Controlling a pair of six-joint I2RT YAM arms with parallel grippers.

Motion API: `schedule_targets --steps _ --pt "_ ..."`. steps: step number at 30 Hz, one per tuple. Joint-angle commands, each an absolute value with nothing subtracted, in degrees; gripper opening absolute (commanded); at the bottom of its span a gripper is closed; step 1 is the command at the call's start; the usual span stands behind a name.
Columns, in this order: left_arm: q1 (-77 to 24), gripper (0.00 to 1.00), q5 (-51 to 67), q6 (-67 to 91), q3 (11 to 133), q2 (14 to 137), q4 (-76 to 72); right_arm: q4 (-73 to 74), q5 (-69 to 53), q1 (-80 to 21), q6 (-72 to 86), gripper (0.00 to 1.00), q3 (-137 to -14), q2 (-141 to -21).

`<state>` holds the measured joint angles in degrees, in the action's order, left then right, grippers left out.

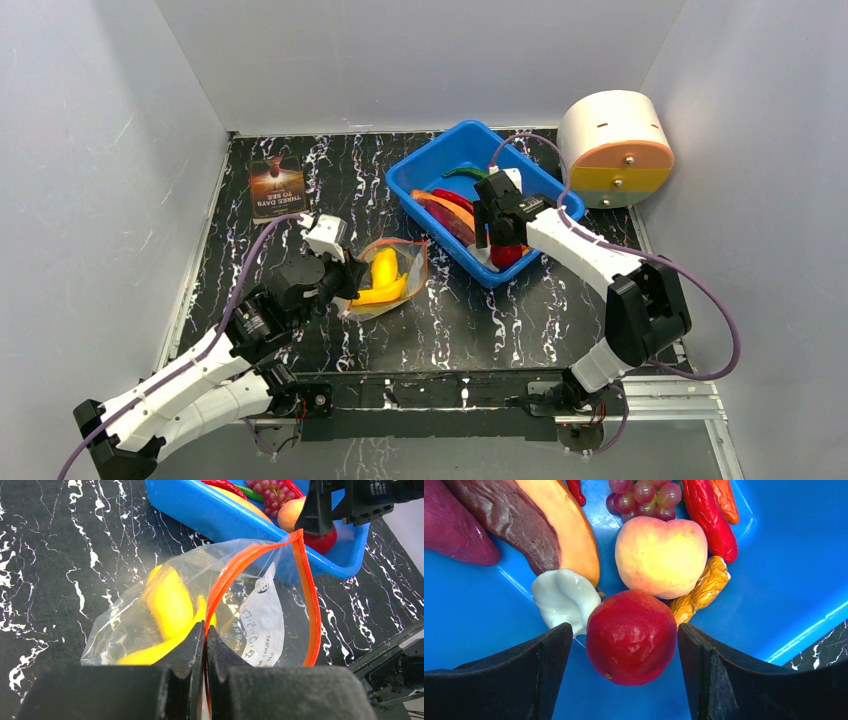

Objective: Place the food in the zip-top bag and seal the zipper
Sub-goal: Pick up the fake vegetable from the bin.

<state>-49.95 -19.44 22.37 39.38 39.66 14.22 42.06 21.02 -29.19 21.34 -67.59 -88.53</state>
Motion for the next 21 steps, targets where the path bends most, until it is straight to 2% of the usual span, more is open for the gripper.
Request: schedule_targets --steps 1,9,18,21 --pt "-49.7 0.00 -19.3 22.8 39.5 38.5 14.5 41.2 21.5 -29.0 21.9 0.75 -67.2 -89.1" --pt "-49.7 0.00 -19.2 23.0 39.3 38.6 14.3 42.3 22.2 -29.1 21.7 0.70 -66.8 -90.3" --pt "-49.7 0.00 -18.9 23.1 39.5 39.1 14.0 42.1 22.1 -29.0 20.7 0.51 -67.5 -88.6" --pt "-49.7 0.00 -18.9 23.1 39.6 39.1 14.1 42.0 22.0 -29.1 20.4 0.48 -67.8 -87.5"
